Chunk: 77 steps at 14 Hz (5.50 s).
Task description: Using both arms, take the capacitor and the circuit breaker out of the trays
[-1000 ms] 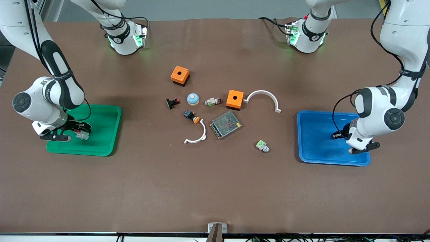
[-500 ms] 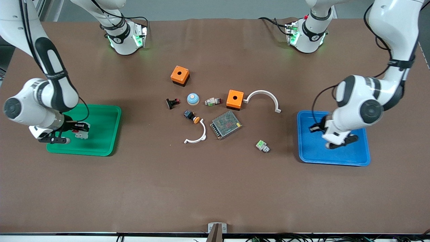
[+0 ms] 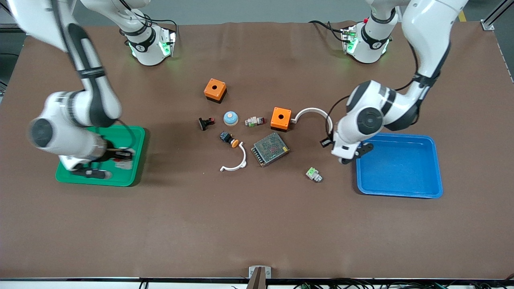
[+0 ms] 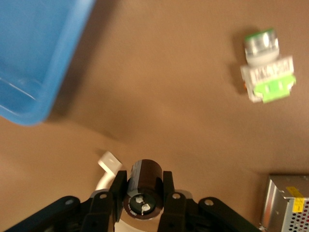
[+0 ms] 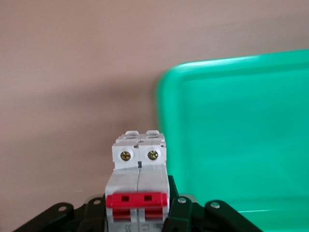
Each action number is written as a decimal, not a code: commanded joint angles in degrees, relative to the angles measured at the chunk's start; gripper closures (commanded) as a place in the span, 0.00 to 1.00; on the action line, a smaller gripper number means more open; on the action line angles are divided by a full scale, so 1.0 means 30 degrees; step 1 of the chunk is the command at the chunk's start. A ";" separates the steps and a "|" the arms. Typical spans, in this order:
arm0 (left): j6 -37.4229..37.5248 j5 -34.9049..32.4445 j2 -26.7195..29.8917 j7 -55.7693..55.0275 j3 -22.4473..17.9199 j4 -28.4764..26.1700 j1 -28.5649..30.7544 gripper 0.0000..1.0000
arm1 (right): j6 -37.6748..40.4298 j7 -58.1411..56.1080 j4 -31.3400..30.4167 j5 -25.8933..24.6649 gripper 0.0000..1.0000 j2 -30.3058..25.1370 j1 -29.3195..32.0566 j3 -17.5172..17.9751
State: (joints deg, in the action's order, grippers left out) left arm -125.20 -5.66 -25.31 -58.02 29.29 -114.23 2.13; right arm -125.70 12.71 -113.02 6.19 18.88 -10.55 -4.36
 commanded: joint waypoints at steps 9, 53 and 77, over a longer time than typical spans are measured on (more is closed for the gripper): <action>-0.3267 -0.0456 -0.2402 -0.2544 -0.0094 0.0253 -0.1005 0.00 | -0.5002 0.6808 0.0055 0.0221 1.00 0.2579 -0.7143 -0.0246; 1.3608 0.1243 1.0489 1.7788 -0.7654 0.7753 -0.0154 0.00 | 1.3421 -0.4878 1.2040 -0.1829 0.00 -0.1079 0.2959 -0.0715; 1.2700 0.2210 1.0020 1.8198 -0.7653 0.7548 -0.0154 0.00 | 1.1109 -0.5407 0.2783 -0.2210 0.00 -0.9457 0.4075 0.0311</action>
State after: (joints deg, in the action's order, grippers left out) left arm -86.37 -0.40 4.38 -4.62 6.35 -90.97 1.54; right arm -91.13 -2.81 -101.25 0.61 -6.11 0.39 -4.75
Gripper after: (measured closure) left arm 0.000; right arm 0.000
